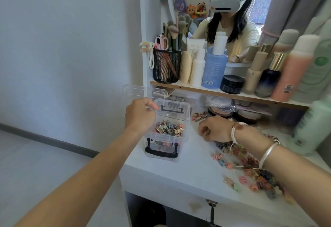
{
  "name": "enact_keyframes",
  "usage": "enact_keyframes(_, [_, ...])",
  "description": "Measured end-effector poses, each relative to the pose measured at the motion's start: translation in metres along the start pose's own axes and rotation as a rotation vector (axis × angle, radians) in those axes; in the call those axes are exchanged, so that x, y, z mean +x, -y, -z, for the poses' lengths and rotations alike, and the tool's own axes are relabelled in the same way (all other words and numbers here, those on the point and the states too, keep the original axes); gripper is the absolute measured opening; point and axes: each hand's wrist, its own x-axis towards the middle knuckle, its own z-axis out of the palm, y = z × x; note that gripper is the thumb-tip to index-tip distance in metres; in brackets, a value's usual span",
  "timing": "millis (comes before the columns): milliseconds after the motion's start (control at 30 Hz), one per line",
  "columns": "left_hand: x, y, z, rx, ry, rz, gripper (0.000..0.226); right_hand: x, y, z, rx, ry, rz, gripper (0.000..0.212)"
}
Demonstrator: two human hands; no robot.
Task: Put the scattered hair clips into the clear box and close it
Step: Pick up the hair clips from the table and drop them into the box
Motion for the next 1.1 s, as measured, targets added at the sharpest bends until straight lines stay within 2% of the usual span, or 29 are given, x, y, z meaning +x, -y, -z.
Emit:
enact_keyframes(167, [-0.001, -0.001, 0.0, 0.003, 0.011, -0.007, 0.034, 0.001, -0.001, 0.0, 0.02, -0.039, 0.041, 0.021])
enact_keyframes(267, [-0.001, -0.001, -0.001, -0.005, 0.005, -0.009, 0.036, -0.003, 0.0, 0.011, 0.048, -0.137, 0.062, 0.021])
enact_keyframes(333, [-0.002, -0.001, -0.001, -0.014, 0.003, -0.01, 0.037, -0.008, 0.005, 0.027, 0.167, -0.242, 0.08, 0.017])
enact_keyframes(433, [-0.004, -0.002, -0.003, -0.016, 0.011, -0.013, 0.037, -0.016, 0.018, 0.05, 0.5, -0.375, 0.163, 0.018])
enact_keyframes(533, [-0.006, -0.004, -0.005, -0.017, 0.017, -0.015, 0.034, -0.019, 0.036, 0.056, 0.677, -0.273, 0.225, 0.023])
enact_keyframes(634, [-0.007, -0.003, -0.004, -0.024, 0.012, -0.013, 0.039, -0.017, 0.035, 0.054, 0.626, -0.28, 0.191, 0.022])
enact_keyframes(700, [-0.007, -0.002, -0.002, -0.026, 0.009, -0.016, 0.039, -0.017, 0.023, 0.049, 0.406, -0.293, 0.131, 0.023])
enact_keyframes(767, [-0.007, -0.002, -0.001, -0.028, 0.01, -0.018, 0.039, -0.016, 0.01, 0.036, 0.119, -0.19, 0.067, 0.029])
enact_keyframes(834, [-0.007, -0.002, -0.002, -0.023, 0.007, -0.021, 0.039, -0.014, -0.003, 0.017, -0.045, -0.056, 0.014, 0.032])
enact_keyframes(900, [-0.008, -0.003, -0.003, -0.018, 0.005, -0.021, 0.039, -0.014, -0.008, 0.003, -0.113, -0.013, -0.007, 0.03])
enact_keyframes(1100, [-0.008, -0.003, -0.002, -0.015, 0.004, -0.015, 0.039, -0.013, -0.005, 0.001, -0.076, -0.13, 0.037, 0.018])
